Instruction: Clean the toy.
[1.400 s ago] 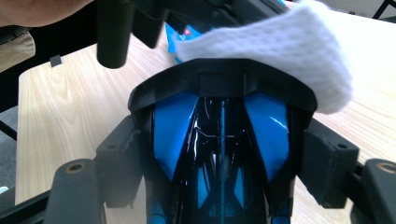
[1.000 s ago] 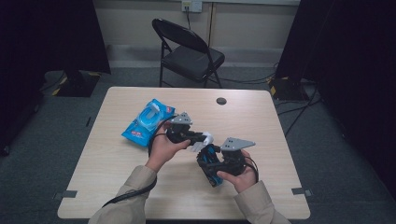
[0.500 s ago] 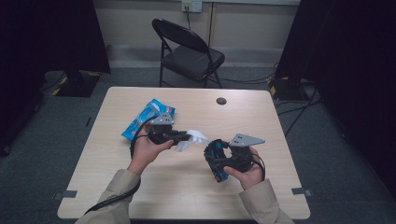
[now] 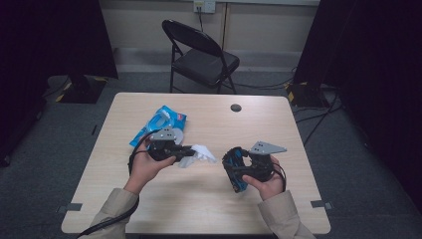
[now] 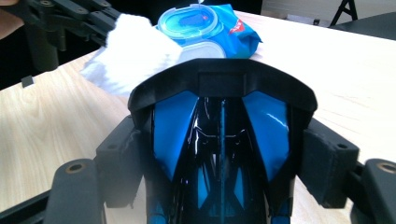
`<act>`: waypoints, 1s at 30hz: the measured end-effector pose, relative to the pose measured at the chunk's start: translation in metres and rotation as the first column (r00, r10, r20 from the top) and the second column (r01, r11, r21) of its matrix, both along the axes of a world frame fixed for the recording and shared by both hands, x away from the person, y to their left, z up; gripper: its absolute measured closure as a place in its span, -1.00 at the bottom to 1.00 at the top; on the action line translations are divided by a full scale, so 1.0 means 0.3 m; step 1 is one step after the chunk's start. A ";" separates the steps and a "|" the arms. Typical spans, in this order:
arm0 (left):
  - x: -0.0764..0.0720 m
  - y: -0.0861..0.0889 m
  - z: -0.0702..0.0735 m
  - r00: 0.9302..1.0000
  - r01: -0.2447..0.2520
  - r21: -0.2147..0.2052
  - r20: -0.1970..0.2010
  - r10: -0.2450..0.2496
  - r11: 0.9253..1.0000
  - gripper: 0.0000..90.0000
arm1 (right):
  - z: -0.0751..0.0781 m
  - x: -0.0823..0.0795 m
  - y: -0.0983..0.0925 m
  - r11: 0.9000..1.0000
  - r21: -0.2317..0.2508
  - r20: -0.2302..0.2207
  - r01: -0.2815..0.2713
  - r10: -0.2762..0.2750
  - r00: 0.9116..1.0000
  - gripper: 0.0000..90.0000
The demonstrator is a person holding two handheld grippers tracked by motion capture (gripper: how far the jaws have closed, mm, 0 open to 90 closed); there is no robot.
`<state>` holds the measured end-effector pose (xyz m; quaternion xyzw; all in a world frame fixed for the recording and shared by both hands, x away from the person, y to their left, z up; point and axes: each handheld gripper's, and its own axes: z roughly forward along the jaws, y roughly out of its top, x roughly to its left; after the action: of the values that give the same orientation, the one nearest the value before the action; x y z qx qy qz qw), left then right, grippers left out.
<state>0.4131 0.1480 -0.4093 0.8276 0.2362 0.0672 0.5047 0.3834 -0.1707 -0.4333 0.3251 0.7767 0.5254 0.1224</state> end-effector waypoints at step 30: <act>-0.036 -0.161 0.039 0.987 0.151 -0.031 0.057 -0.149 0.988 0.87 | -0.029 -0.002 0.046 0.999 -0.022 -0.012 -0.025 0.025 1.000 -0.43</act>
<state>0.4023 0.0996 -0.3976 0.8320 0.1606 0.0473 0.5290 0.3829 -0.1570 -0.4419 0.3173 0.7870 0.5164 0.1147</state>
